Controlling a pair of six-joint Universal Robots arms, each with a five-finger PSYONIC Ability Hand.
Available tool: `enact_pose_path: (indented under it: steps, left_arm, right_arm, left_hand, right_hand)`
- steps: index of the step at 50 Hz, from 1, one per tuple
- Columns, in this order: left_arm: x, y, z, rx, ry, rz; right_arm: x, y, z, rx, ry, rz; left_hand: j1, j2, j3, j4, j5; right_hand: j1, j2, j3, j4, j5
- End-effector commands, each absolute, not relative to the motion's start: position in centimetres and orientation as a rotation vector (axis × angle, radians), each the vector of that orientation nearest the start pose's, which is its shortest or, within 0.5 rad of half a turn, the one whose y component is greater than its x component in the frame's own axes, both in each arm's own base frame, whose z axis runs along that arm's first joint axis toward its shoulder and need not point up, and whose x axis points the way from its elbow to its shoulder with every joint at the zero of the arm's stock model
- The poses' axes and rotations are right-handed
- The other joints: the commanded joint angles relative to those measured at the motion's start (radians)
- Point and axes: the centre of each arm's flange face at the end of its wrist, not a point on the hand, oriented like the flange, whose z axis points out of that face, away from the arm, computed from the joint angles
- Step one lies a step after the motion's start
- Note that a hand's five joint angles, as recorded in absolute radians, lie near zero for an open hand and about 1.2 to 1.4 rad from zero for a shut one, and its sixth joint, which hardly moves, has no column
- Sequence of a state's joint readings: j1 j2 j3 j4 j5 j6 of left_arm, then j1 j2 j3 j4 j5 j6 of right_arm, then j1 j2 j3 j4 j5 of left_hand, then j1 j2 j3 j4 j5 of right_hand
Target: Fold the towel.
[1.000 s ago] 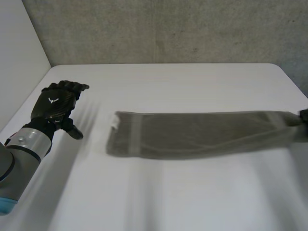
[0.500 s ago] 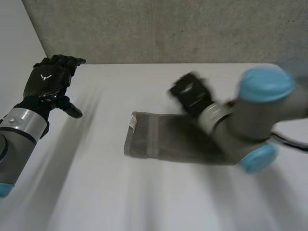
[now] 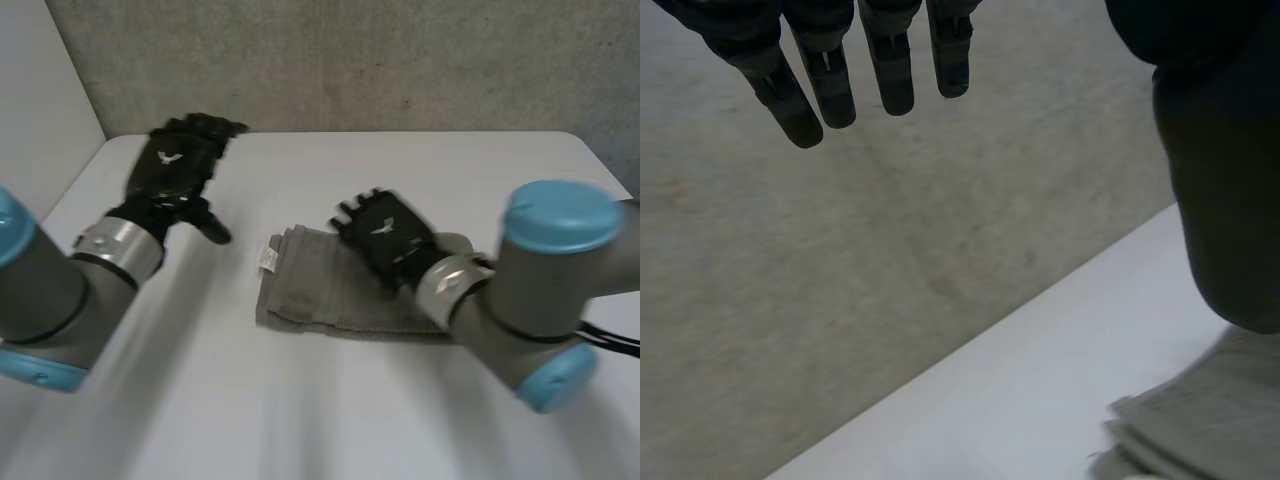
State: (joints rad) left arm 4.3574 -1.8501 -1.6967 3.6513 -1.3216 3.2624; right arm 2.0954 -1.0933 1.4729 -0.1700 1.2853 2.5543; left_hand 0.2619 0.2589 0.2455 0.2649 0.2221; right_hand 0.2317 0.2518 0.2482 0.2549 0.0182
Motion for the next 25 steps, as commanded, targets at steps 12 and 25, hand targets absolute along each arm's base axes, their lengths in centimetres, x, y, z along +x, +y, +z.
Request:
enact_pose_path:
  steps: [12,25]
  left_arm:
    - [-35.2,-27.1,16.4,1.026,2.395,-2.357]
    - [-34.8,-27.7,12.5,1.054,2.395,-2.126]
  right_arm:
    - [22.8,-25.8,14.7,-1.048,2.285,-1.635]
    - [22.4,-27.3,12.4,-1.024,2.379,-1.594]
  left_hand:
    - [-0.063,-0.060,-0.047,-0.066,-0.198]
    - [-0.045,-0.042,-0.029,-0.048,-0.180]
  right_hand:
    - [0.106,0.086,0.089,0.083,0.145]
    - [1.055,1.035,1.038,1.032,1.094]
